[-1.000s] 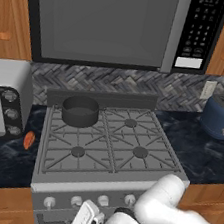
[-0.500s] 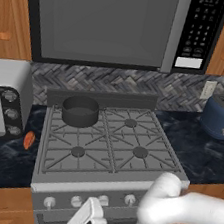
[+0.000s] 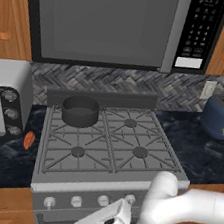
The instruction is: Turn on the burner for the pot on the stove. Wait thirty seconds for the pot to heat up. Then add the sweet potato to the pot.
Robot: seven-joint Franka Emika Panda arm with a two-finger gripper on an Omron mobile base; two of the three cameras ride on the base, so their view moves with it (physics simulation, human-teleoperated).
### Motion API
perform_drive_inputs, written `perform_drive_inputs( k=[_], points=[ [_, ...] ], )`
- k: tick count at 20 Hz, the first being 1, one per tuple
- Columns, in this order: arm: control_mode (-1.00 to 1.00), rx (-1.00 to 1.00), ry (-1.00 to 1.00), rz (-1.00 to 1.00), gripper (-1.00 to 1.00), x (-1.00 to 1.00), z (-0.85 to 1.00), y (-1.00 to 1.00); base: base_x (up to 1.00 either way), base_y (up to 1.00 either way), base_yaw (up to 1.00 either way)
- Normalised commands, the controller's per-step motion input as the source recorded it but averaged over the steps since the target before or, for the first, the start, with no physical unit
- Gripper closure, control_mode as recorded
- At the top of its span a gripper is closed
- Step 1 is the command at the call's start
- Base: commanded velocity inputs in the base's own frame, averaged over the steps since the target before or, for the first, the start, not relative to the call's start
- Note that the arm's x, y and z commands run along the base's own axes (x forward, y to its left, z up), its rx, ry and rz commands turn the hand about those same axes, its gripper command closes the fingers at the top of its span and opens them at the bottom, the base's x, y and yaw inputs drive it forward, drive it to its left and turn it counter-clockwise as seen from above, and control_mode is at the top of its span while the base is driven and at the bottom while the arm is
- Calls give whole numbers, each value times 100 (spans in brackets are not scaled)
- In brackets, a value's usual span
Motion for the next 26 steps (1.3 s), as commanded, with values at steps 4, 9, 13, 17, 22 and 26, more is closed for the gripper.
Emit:
perform_drive_inputs(
  k=[4, 9, 13, 17, 22, 26],
  points=[
    [-100, 7, 57, -37, -100, -61, 100, -35, 0, 0, 0],
    [-100, -4, 58, -28, -100, -17, 100, -4, 0, 0, 0],
    [-100, -13, 63, -23, -100, -4, 100, 0, 0, 0, 0],
    [-100, -9, 54, -17, -100, -6, 71, -3, 0, 0, 0],
    [-100, 0, 0, 0, -100, 0, 0, 0, 0, 0, 0],
    [-100, 0, -7, 8, -100, 0, -6, -41, 0, 0, 0]
  ],
)
